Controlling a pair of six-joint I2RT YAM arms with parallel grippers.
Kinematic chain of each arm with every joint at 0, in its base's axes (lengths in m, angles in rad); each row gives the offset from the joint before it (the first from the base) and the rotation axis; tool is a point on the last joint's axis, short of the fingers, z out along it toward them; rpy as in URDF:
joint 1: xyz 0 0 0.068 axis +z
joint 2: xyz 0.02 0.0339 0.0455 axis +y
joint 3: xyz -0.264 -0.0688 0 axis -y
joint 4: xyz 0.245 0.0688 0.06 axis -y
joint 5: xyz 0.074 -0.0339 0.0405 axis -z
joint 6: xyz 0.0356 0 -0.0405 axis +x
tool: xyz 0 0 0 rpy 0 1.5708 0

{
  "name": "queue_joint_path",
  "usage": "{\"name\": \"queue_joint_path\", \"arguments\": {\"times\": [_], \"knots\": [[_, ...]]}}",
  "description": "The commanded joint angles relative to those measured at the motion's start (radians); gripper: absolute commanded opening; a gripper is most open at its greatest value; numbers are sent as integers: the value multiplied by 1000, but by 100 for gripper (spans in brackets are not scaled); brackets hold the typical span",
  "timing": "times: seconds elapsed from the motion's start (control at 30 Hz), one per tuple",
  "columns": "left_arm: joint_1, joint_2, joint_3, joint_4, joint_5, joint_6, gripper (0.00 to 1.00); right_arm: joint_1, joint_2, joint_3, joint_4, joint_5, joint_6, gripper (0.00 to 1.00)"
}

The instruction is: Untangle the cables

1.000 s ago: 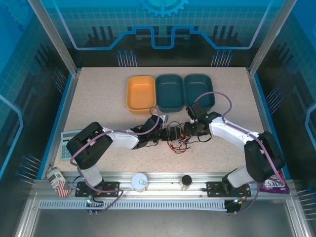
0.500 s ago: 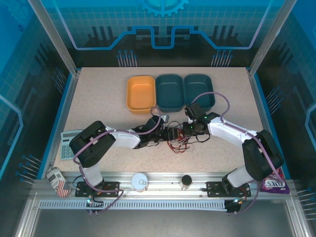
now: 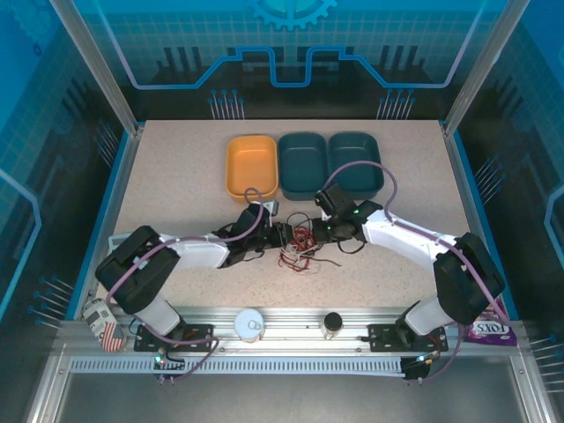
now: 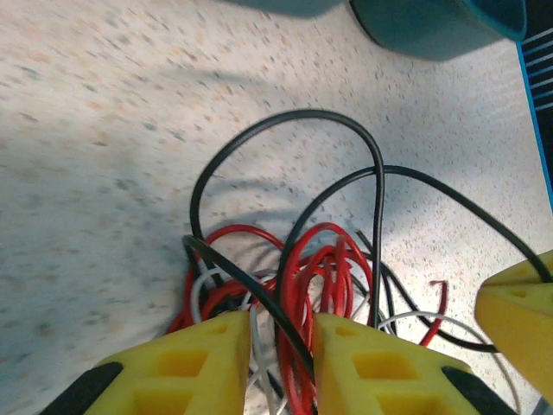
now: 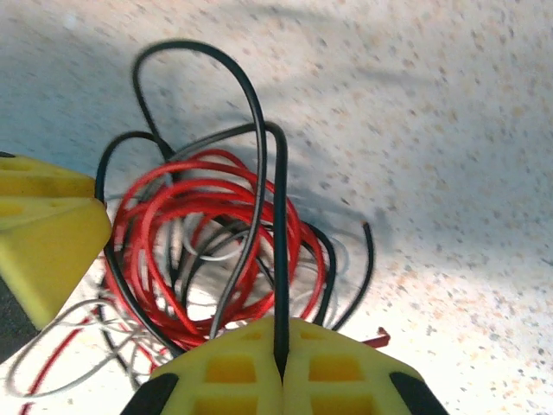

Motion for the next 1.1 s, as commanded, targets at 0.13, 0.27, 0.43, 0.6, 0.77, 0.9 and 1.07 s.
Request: {"name": "queue_joint_path", "arguments": {"times": [0.13,0.27,0.43,0.6,0.77,0.9,1.07], "knots": [[15,-163,-30,-156,-82,114,34,44,-2,138,-82,36,12,0],[15,-182,-48,-135,-65,88,45,58,-7,195,-131,73,4,0],[15,-184,-43,-127,-49,89,66,80,-35,236,-176,103,-9,0],[16,-188,-45,-131,-58,89,77,99,-69,248,-199,125,-12,0],[15,-175,-40,-143,-71,91,82,109,-92,246,-197,128,-7,0],[14,-142,-33,-119,-52,80,85,117,-95,249,-190,121,-4,0],[11,-105,-32,-61,-11,46,87,126,-96,250,-189,121,1,0]]}}
